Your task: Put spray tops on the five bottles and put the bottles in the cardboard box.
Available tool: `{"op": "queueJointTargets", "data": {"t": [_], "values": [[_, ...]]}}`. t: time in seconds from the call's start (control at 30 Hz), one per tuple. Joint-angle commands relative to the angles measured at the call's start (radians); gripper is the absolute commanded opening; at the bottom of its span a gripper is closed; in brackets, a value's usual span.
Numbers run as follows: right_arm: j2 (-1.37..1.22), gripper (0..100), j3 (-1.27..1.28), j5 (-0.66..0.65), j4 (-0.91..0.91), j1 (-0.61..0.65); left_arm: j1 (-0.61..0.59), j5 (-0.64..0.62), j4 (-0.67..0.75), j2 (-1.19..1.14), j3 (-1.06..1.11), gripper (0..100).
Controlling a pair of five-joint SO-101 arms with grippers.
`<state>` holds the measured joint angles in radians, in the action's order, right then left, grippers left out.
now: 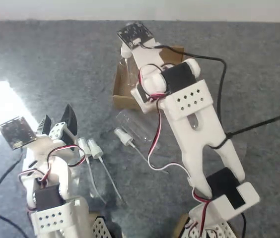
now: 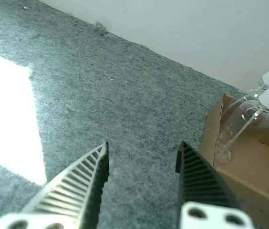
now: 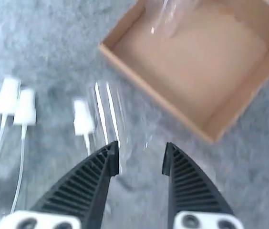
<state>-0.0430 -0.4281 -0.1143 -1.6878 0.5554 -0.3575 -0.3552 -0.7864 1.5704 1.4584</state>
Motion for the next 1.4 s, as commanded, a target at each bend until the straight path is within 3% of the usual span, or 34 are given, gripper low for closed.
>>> {"op": "queueJointTargets", "data": {"t": [0.0, 0.17, 0.37, 0.47, 0.97, 1.37], "values": [[0.076, 13.4, -0.034, -0.02, -0.079, -0.021, -0.005, -0.017, 0.029, 0.012, -0.012, 22], [0.093, 13.4, -0.032, -0.012, -0.102, -0.091, -0.005, -0.017, 0.029, 0.012, -0.01, 22], [0.134, 13.4, -0.028, 0.184, -0.104, -0.177, -0.005, -0.015, 0.034, 0.012, -0.002, 22], [0.173, 13.4, 0.031, 0.196, -0.104, -0.208, -0.005, -0.003, 0.034, 0.012, -0.002, 22], [0.325, 13.1, 0.338, -0.204, -0.101, -0.366, -0.005, 0.009, 0.034, 0.012, -0.001, 22], [0.32, 13.5, 0.506, -0.629, -0.094, -0.371, -0.005, 0.009, 0.034, 0.012, 0.001, 22]]}}
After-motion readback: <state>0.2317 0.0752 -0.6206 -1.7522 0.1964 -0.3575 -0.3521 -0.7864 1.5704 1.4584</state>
